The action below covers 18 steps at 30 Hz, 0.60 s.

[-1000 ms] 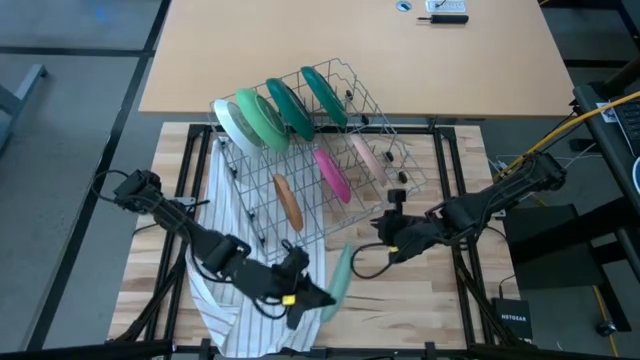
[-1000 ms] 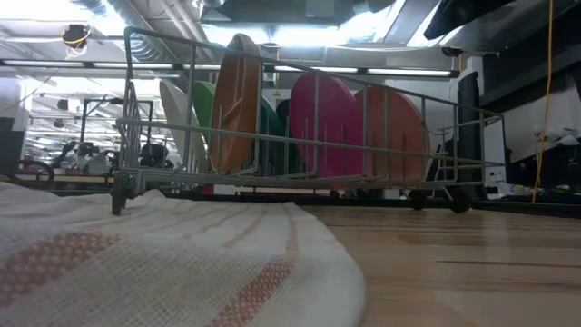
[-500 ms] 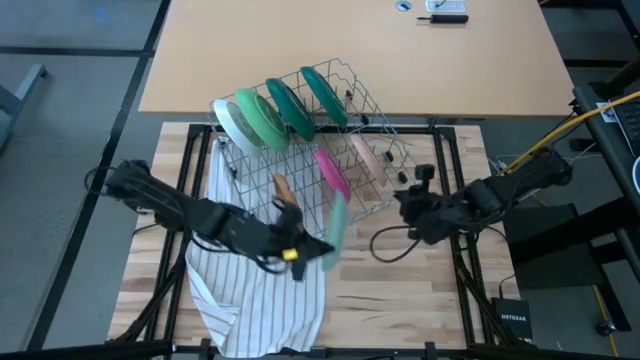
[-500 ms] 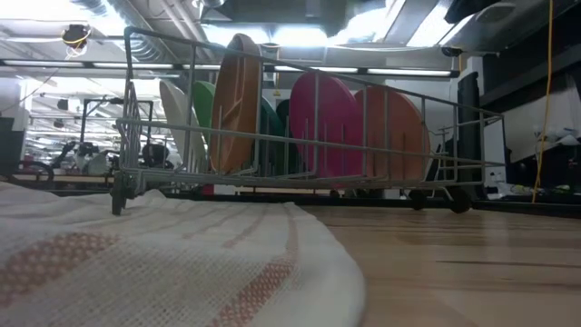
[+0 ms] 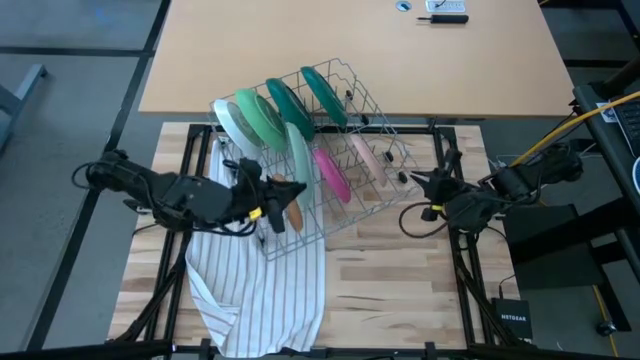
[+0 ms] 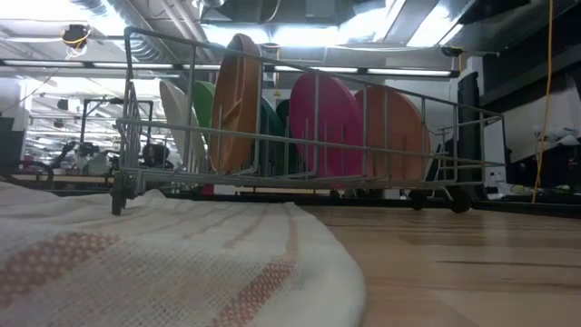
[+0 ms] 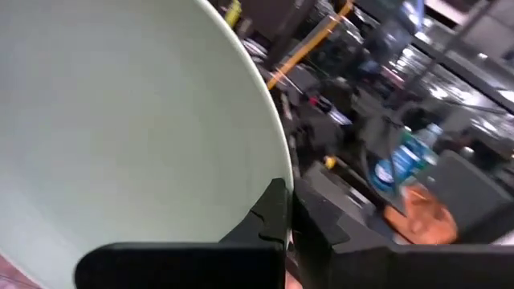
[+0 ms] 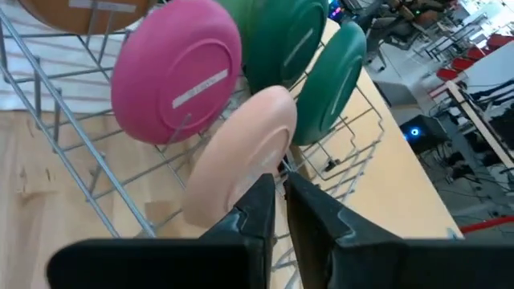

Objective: Sort dishes
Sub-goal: Put the light green plate in the dish rack

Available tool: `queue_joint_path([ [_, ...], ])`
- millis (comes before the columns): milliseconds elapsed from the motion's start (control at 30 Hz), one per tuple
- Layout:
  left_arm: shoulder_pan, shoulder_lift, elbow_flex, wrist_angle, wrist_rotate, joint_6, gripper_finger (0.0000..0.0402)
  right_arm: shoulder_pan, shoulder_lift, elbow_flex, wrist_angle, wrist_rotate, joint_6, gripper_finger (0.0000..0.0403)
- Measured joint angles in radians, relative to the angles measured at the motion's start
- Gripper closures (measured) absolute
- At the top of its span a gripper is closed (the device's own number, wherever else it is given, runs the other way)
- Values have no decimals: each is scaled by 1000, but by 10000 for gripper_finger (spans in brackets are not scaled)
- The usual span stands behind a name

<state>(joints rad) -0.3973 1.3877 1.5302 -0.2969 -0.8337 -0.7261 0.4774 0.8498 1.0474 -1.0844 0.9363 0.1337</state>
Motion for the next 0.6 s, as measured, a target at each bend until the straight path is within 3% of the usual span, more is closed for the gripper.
queue_joint_path([
  [233, 47, 6, -111, 19, -48, -94, 401, 0, -85, -121, 65, -4, 24, 364],
  [600, 71, 5, -375, 523, -34, -52, 401, 0, -140, -263, 98, -5, 125, 364],
])
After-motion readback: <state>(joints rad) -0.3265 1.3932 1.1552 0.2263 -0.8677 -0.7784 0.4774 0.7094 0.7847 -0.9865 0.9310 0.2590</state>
